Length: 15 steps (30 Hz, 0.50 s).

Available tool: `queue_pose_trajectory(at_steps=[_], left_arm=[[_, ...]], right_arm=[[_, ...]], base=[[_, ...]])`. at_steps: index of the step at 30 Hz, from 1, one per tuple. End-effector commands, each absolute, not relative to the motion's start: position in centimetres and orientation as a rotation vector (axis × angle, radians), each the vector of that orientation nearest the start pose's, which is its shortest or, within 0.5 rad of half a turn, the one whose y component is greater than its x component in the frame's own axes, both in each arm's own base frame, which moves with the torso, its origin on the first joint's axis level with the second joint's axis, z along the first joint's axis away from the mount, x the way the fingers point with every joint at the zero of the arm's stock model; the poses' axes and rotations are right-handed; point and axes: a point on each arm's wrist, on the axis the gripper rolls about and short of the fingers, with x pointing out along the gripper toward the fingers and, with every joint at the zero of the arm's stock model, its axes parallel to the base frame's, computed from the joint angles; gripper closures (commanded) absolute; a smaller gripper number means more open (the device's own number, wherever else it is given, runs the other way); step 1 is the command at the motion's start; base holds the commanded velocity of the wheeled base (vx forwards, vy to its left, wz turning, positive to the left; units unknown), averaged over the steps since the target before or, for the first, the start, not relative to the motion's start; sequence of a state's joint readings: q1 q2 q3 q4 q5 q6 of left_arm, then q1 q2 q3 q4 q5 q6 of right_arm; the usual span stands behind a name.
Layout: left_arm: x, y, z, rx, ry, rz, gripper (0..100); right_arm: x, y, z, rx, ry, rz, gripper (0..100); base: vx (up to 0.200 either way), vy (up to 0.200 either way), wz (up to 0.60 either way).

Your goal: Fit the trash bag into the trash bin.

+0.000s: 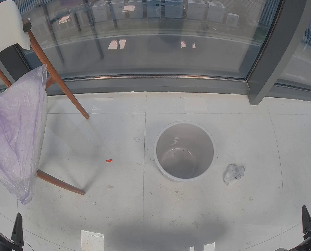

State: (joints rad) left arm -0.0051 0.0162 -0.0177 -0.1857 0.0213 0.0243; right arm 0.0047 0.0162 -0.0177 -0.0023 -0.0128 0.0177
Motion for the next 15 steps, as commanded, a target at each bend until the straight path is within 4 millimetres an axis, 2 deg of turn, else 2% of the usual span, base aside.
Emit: queue_pose_trajectory(at_steps=[1, 7, 11, 15], left_arm=[[-2.5, 0.1, 10.0, 0.027, -0.23, 0.022, 0], [-2.7, 0.1, 10.8, 0.052, -0.255, 0.043, 0], [-4.1, 0.1, 12.6, 0.055, -0.139, 0.038, 0], [-5.0, 0.1, 13.1, 0.06, -0.074, 0.03, 0]], right_arm=[[-2.3, 0.0, 7.6, 0.018, -0.003, -0.009, 0], [-2.3, 0.0, 7.6, 0.018, -0.003, -0.009, 0], [-2.3, 0.0, 7.6, 0.017, -0.003, -0.009, 0], [-2.3, 0.0, 7.6, 0.017, -0.003, -0.009, 0]], base=[[0.0, 0.0, 0.0], [0.0, 0.0, 0.0], [0.0, 0.0, 0.0], [0.0, 0.0, 0.0]])
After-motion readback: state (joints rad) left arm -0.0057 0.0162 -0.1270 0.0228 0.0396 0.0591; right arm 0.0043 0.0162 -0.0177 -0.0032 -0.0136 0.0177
